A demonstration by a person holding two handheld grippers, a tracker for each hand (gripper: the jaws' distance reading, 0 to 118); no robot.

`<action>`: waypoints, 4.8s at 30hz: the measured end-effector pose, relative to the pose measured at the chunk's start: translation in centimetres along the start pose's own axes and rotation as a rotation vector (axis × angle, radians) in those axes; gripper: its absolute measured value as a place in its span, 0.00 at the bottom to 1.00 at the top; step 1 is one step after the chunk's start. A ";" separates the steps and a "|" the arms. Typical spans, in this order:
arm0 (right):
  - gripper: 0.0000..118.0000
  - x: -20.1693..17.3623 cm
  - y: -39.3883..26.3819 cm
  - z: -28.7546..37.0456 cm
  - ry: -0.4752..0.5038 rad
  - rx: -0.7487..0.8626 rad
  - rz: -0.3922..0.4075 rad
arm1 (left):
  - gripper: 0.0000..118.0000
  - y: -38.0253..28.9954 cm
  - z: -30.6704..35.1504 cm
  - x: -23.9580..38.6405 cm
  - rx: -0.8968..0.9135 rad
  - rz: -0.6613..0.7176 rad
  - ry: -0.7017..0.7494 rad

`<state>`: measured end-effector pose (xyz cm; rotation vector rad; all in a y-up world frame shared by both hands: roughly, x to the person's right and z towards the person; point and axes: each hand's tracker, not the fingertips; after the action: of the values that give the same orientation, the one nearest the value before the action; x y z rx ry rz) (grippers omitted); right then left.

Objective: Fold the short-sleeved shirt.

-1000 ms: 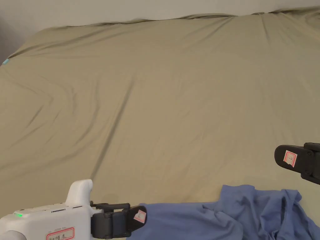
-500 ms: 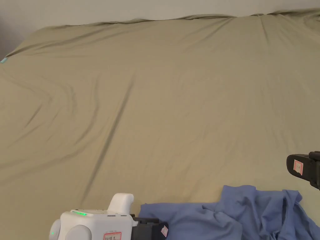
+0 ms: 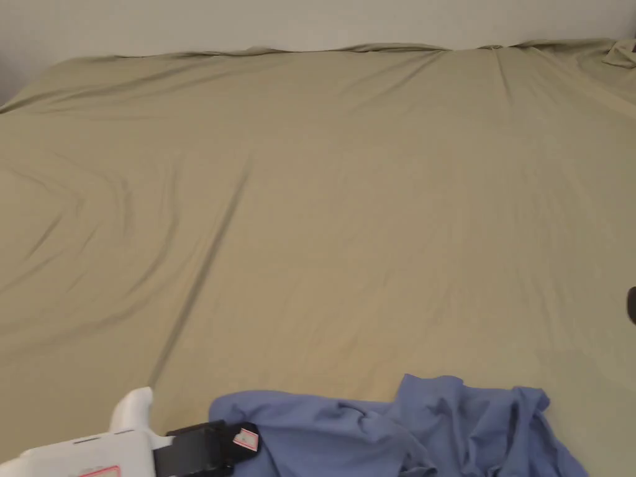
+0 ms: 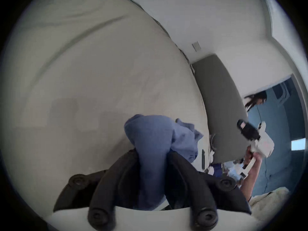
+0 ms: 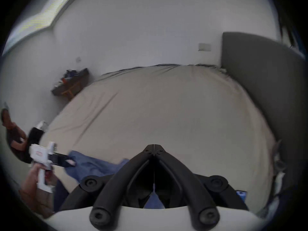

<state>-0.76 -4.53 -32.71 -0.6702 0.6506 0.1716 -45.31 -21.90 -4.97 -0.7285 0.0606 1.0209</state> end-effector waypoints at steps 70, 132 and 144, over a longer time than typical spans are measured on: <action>0.02 -4.4 -2.9 -5.6 0.549 -0.137 -0.024 | 0.11 -3.0 -3.1 13.4 -0.007 -0.429 0.141; 0.02 3.2 -6.2 -7.0 0.684 -0.132 -0.473 | 0.39 16.1 16.3 -15.1 -0.160 0.024 0.436; 0.02 1.4 -7.3 -7.3 0.607 -0.219 -0.332 | 1.00 14.9 13.9 -17.3 -0.121 -0.033 0.835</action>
<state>-0.75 -14.88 -34.13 -1.0452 1.0971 -0.2863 -70.38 -22.21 4.27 -1.2229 0.7093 0.6340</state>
